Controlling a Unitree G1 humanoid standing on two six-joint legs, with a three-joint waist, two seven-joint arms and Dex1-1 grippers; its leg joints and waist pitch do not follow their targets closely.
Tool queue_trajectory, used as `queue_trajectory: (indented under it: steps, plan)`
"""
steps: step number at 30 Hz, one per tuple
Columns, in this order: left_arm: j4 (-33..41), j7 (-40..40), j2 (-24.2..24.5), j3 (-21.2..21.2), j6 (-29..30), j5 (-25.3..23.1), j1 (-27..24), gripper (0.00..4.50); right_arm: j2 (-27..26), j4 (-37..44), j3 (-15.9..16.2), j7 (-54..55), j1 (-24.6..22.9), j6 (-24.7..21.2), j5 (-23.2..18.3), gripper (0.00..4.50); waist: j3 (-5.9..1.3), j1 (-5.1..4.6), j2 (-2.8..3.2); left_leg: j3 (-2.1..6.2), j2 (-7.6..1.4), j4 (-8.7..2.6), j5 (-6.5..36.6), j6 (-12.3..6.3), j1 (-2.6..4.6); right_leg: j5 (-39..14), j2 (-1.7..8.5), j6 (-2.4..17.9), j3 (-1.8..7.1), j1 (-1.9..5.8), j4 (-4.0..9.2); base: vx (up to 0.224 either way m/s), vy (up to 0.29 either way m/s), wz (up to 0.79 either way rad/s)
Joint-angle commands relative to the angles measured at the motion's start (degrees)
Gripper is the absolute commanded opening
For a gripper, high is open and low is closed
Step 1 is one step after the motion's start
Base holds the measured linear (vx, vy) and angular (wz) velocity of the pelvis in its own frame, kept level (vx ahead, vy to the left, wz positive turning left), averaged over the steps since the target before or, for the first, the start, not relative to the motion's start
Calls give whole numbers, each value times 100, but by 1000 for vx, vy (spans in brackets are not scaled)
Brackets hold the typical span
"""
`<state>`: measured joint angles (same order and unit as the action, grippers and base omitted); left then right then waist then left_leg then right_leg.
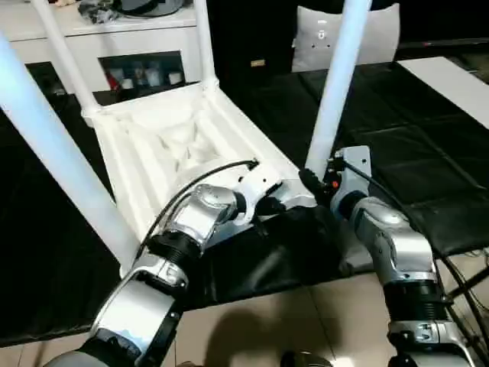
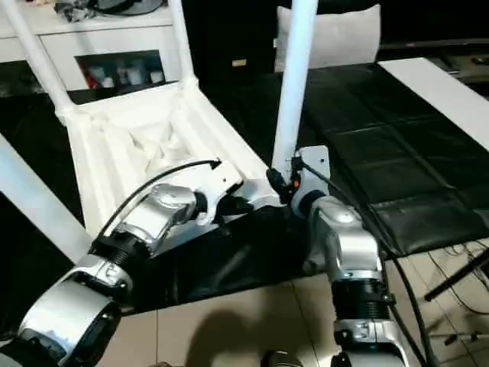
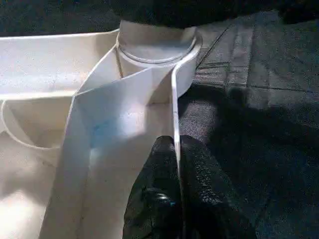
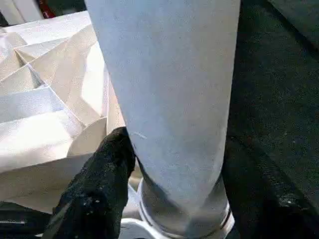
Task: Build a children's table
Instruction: Rotate leg to tighten
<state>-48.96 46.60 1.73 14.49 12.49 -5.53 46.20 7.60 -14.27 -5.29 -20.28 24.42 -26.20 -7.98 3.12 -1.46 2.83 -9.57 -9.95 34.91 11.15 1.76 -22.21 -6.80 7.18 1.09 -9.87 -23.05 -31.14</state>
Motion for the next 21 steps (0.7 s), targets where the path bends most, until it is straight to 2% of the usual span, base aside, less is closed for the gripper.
queue_trajectory:
  steps: [1,2,3,6,7,8,10,11,12,13,16,17,18,19,21]
  plan:
    - [352,276,-60,27,-291,126,170,0,-36,-22,229,-287,-87,53,-124,309,-509,68,-120,121,-278,-366,994,-589,4,-1689,327,862,325,404,300,0,0,0]
    - [381,396,27,47,-332,129,128,0,115,74,233,-497,-186,68,-177,310,-505,118,-120,114,-288,-364,872,-656,13,-1534,320,922,332,404,277,0,0,0]
    - [419,543,141,79,-417,133,73,0,305,199,233,-767,-328,120,-224,329,-493,145,-117,100,-291,-366,862,-717,21,-1519,320,953,339,394,280,0,0,0]
    - [455,900,361,127,-601,156,-14,0,778,439,258,-1463,-619,187,-371,352,-486,232,-113,87,-320,-378,913,-731,56,-1566,309,960,357,385,274,0,0,0]
    - [449,979,405,142,-670,153,-23,0,889,483,275,-1630,-672,210,-396,362,-483,257,-92,88,-327,-389,988,-725,67,-1583,301,943,361,391,287,0,0,0]
    - [450,1079,452,165,-775,152,-39,0,989,520,283,-1767,-719,235,-413,372,-473,289,-101,87,-331,-393,1044,-693,67,-1647,306,947,366,387,289,0,0,0]
    - [458,1421,618,247,-931,145,-95,0,1326,606,284,-2251,-861,376,-482,391,-475,354,-47,91,-335,-403,1147,-605,95,-1760,304,921,364,375,297,0,0,0]
    - [455,1584,704,294,-974,128,-122,0,1507,636,288,-2527,-931,481,-520,397,-467,387,-79,79,-341,-405,1217,-570,114,-1828,309,884,378,368,318,0,0,0]
    - [455,1584,704,294,-974,128,-122,0,1507,636,288,-2527,-931,481,-520,416,-461,395,-82,79,-343,-413,1238,-563,107,-1846,311,887,385,372,313,0,0,0]
    - [482,1824,804,368,-1084,124,-161,0,1713,662,324,-2927,-1007,637,-601,416,-457,414,-58,85,-352,-423,1277,-513,107,-1894,318,903,387,371,308,0,0,0]
    - [551,2422,984,522,-1423,192,-278,0,2116,600,534,-3562,-1097,1026,-557,441,-451,463,-78,78,-350,-423,1439,-475,117,-2069,323,842,390,364,339,0,0,0]
    - [579,2700,1048,577,-1536,222,-312,0,2247,537,628,-3841,-1090,1233,-525,446,-462,485,-96,74,-359,-422,1382,-473,120,-1998,326,876,400,356,319,0,0,0]
    - [586,2750,1059,585,-1544,229,-317,0,2268,524,645,-3913,-1088,1288,-526,446,-464,507,-83,70,-360,-422,1355,-490,118,-1938,316,911,397,352,304,0,0,0]
    - [621,2954,1100,609,-1582,274,-339,0,2344,464,713,-4225,-1083,1539,-541,446,-464,514,-90,66,-365,-420,1345,-498,117,-1908,317,926,401,347,296,0,0,0]
    - [701,3271,1173,661,-1664,343,-370,0,2426,328,767,-4740,-1003,1410,-752,430,-466,576,-77,64,-385,-420,1318,-538,123,-1844,317,990,404,352,281,0,0,0]
